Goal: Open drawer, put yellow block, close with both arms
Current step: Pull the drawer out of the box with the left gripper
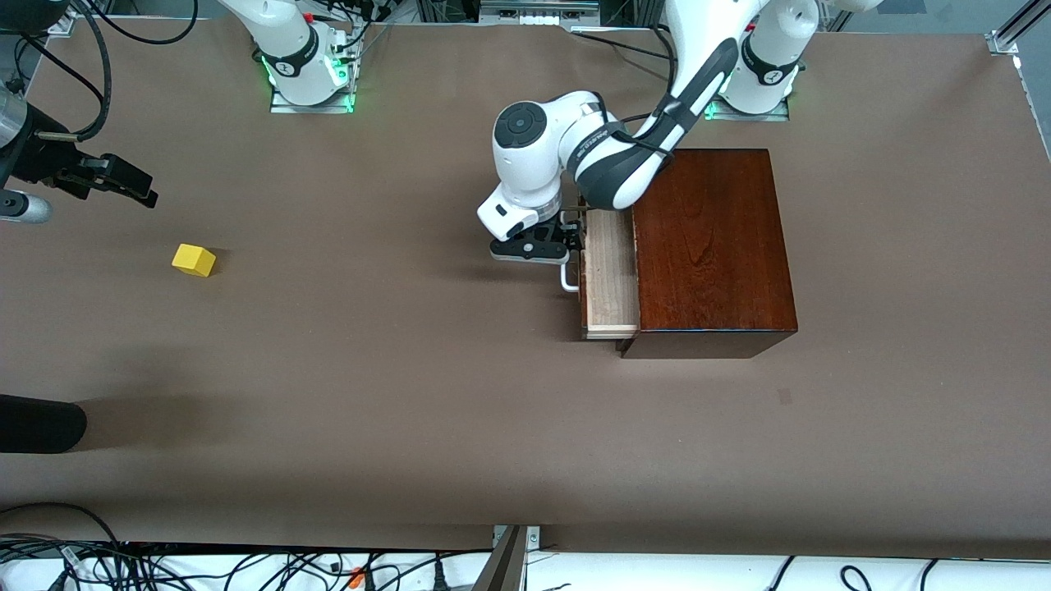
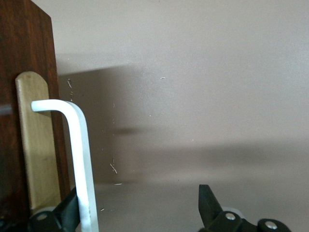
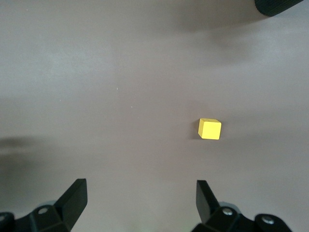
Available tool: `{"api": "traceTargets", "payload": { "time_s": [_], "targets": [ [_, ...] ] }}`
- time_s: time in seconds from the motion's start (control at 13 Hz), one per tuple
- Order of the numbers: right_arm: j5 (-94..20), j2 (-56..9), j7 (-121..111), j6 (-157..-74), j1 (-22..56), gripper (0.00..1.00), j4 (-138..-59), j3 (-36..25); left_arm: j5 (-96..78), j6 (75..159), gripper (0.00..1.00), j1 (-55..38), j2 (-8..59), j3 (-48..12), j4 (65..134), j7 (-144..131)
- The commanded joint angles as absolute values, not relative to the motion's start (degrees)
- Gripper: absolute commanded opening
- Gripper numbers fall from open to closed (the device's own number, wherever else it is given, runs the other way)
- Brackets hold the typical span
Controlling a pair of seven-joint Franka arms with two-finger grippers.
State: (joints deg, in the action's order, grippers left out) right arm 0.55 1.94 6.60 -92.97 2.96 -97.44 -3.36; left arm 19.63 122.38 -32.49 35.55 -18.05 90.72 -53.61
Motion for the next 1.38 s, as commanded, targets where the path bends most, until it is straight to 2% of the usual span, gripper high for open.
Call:
{"api": "traceTargets", "payload": {
  "time_s": [0.0, 0.62, 1.08, 1.31],
  "targets": [
    [0.26, 2.72, 7.12, -93.6, 2.29, 1.0, -98.35, -2.72, 17.06, 123.84, 1.0, -33.84, 38.76, -18.19, 85.87, -53.26],
    [0.26, 2.55, 7.12, -93.52, 2.29, 1.0, -98.17, -2.72, 17.67, 121.83, 1.0, -34.37, 37.45, -18.11, 85.87, -52.47],
    [0.26, 2.46, 7.12, -93.6, 2.29, 1.0, -98.09, -2.72, 17.75, 103.56, 1.0, -34.54, 36.04, -18.46, 77.01, -52.21],
    [0.26, 2.37, 7.03, -93.34, 2.29, 1.0, -97.04, -2.72, 17.06, 95.21, 1.0, -33.58, 32.1, -17.85, 72.35, -49.41]
  ]
}}
